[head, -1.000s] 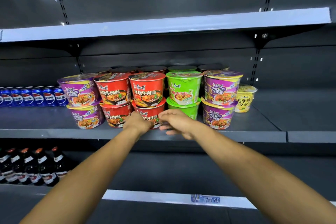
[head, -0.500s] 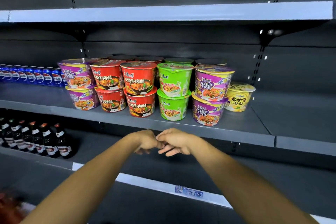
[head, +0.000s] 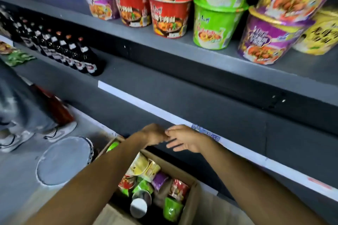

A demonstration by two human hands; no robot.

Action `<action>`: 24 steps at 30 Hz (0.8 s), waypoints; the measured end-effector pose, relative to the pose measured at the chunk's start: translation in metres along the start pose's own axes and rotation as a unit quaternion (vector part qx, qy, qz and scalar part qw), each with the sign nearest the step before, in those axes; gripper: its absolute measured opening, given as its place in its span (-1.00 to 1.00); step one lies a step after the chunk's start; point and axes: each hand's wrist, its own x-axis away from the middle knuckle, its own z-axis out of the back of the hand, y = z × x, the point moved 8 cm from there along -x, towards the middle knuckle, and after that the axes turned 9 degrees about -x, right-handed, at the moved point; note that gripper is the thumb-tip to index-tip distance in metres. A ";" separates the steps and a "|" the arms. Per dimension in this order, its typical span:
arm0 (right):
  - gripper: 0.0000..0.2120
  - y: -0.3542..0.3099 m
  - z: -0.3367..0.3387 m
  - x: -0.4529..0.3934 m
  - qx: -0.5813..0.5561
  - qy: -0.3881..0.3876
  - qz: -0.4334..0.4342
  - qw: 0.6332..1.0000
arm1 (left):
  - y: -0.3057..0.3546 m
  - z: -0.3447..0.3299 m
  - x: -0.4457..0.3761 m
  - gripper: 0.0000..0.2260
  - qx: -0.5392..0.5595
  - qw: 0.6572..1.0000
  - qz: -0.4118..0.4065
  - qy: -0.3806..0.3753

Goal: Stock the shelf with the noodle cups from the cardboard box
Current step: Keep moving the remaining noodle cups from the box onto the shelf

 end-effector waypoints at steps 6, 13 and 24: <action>-0.91 0.146 -0.031 -0.076 -0.031 0.003 -0.113 0.993 | -0.104 -0.109 -0.049 -0.83 0.092 0.993 0.075 0.000; -0.93 0.314 -0.029 -0.163 -0.107 0.121 -0.202 0.966 | -0.228 -0.231 -0.117 -0.76 0.098 0.977 0.188 -0.034; -0.88 0.474 -0.053 -0.320 -0.144 0.159 -0.237 0.948 | -0.360 -0.350 -0.240 -0.40 0.189 0.929 0.304 0.097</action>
